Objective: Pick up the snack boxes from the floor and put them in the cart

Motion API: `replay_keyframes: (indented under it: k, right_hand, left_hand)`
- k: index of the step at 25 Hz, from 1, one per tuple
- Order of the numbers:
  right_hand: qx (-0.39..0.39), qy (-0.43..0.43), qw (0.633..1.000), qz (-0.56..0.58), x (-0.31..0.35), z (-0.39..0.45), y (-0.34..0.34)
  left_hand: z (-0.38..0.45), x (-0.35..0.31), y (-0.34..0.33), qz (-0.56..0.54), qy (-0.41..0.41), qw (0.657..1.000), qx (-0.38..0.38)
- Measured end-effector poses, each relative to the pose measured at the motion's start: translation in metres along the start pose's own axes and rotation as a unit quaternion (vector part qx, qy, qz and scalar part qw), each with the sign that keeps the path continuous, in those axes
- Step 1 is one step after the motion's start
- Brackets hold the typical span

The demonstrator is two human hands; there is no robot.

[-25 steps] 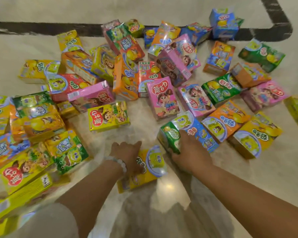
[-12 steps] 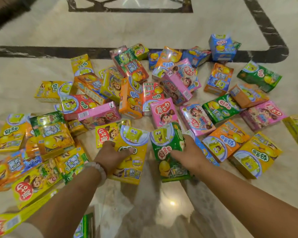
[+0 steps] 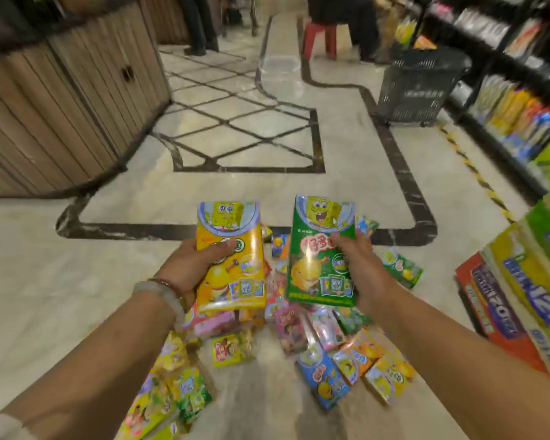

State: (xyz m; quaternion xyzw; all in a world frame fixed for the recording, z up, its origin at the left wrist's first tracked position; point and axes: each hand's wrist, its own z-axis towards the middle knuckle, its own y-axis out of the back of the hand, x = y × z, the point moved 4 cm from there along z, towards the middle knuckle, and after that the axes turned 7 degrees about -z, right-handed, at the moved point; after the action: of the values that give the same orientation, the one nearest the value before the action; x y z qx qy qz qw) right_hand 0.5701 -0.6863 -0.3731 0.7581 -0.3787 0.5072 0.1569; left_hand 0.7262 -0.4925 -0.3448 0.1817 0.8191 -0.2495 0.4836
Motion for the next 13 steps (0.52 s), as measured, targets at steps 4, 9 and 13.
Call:
replay_keyframes:
  k: [4,9,13]
  right_hand:
    - [-0.018,0.089,0.996,-0.026,0.217,-0.095,0.002]
    - [-0.060,0.251,0.966,-0.031,0.443,-0.247,0.026]
    - [-0.108,0.342,0.933,-0.037,0.518,-0.367,0.047]
  left_hand:
    - [-0.080,-0.204,-0.088,0.013,-0.069,0.996,0.049]
    - [-0.198,-0.405,-0.206,0.034,-0.197,0.966,0.162]
    - [-0.292,-0.475,-0.265,0.031,-0.247,0.931,0.267]
